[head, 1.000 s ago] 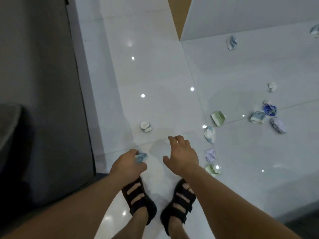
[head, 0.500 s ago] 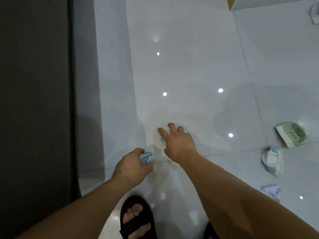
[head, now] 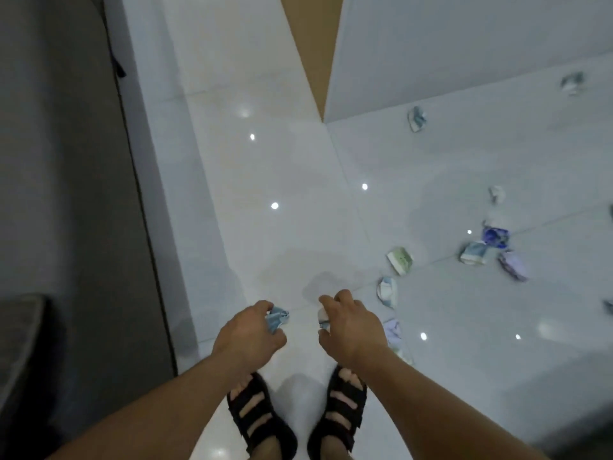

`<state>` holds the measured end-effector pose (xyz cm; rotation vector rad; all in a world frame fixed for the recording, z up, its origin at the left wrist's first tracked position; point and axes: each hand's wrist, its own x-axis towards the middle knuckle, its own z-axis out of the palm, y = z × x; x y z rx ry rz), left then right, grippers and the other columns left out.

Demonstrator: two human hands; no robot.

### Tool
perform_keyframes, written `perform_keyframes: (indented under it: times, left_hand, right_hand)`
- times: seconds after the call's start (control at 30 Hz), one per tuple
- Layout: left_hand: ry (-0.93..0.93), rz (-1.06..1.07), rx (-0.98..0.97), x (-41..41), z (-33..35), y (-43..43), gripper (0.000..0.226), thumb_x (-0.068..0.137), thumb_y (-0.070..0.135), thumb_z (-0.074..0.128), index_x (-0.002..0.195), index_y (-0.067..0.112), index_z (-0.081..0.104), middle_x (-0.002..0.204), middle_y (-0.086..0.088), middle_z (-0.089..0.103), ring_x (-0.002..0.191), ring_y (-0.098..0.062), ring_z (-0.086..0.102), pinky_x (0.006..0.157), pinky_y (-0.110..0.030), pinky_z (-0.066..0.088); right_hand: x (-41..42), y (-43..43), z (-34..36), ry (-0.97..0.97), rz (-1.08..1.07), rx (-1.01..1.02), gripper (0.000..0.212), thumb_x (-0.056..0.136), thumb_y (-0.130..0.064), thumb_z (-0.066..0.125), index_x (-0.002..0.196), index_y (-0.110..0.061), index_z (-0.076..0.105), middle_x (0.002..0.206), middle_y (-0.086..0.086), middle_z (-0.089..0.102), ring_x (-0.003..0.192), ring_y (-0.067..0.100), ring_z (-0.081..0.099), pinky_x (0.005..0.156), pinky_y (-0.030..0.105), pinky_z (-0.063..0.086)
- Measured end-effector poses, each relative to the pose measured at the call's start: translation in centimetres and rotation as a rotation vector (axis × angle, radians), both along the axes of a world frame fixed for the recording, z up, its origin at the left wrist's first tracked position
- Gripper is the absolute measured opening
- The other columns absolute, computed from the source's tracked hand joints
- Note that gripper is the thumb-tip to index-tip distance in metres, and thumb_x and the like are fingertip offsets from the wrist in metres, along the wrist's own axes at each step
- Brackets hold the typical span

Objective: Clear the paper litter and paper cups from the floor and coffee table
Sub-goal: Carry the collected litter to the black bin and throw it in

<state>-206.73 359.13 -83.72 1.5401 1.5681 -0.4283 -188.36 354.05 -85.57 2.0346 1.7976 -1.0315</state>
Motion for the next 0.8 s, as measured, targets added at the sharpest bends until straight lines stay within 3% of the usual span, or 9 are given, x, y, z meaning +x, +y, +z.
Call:
perform_keyframes:
  times: [0.2, 0.37, 0.57, 0.7, 0.8]
  left_hand:
    - [-0.099, -0.143, 0.101, 5.4, 17.1, 2.0, 0.051, 0.085, 0.035, 0.059, 0.133, 0.024, 0.047, 0.12, 0.002, 0.059, 0.096, -0.014, 0.055, 0.074, -0.02, 0.039]
    - [-0.188, -0.208, 0.154, 9.0, 27.4, 0.3, 0.051, 0.08, 0.033, 0.063, 0.128, 0.025, 0.051, 0.115, 0.001, 0.063, 0.09, -0.017, 0.059, 0.074, -0.023, 0.045]
    - [-0.321, -0.51, 0.202, 10.4, 36.6, -3.8, 0.05, 0.079, 0.035, 0.063, 0.127, 0.025, 0.052, 0.104, 0.005, 0.062, 0.085, -0.015, 0.059, 0.063, -0.02, 0.041]
    - [-0.357, -0.727, 0.227, 11.2, 41.4, -7.5, 0.048, 0.08, 0.033, 0.064, 0.126, 0.022, 0.053, 0.109, -0.001, 0.064, 0.09, -0.02, 0.06, 0.071, -0.023, 0.043]
    - [-0.382, -0.886, 0.238, 12.5, 44.3, -11.8, 0.047, 0.08, 0.031, 0.063, 0.125, 0.021, 0.054, 0.104, 0.0, 0.063, 0.086, -0.019, 0.058, 0.069, -0.024, 0.041]
  right_hand:
    - [5.3, -2.6, 18.4, -0.062, -0.173, 0.118, 0.054, 0.092, -0.037, 0.05, 0.142, -0.026, 0.036, 0.135, 0.0, 0.042, 0.108, 0.022, 0.052, 0.078, 0.032, 0.048]
    - [6.5, -7.0, 29.7, -0.107, -0.394, 0.179, 0.056, 0.091, -0.041, 0.052, 0.143, -0.027, 0.036, 0.137, 0.0, 0.04, 0.11, 0.023, 0.053, 0.082, 0.031, 0.048]
    - [3.5, -15.2, 39.2, -0.14, -0.701, 0.181, 0.058, 0.092, -0.041, 0.052, 0.145, -0.027, 0.035, 0.14, 0.0, 0.038, 0.118, 0.023, 0.05, 0.087, 0.032, 0.046]
    - [0.6, -21.5, 43.8, -0.178, -0.875, 0.188, 0.058, 0.092, -0.04, 0.053, 0.146, -0.026, 0.036, 0.141, 0.001, 0.037, 0.118, 0.024, 0.051, 0.086, 0.032, 0.045]
    - [-1.2, -26.9, 46.7, -0.22, -1.004, 0.225, 0.056, 0.092, -0.039, 0.052, 0.144, -0.025, 0.037, 0.14, 0.003, 0.039, 0.116, 0.027, 0.051, 0.082, 0.032, 0.042]
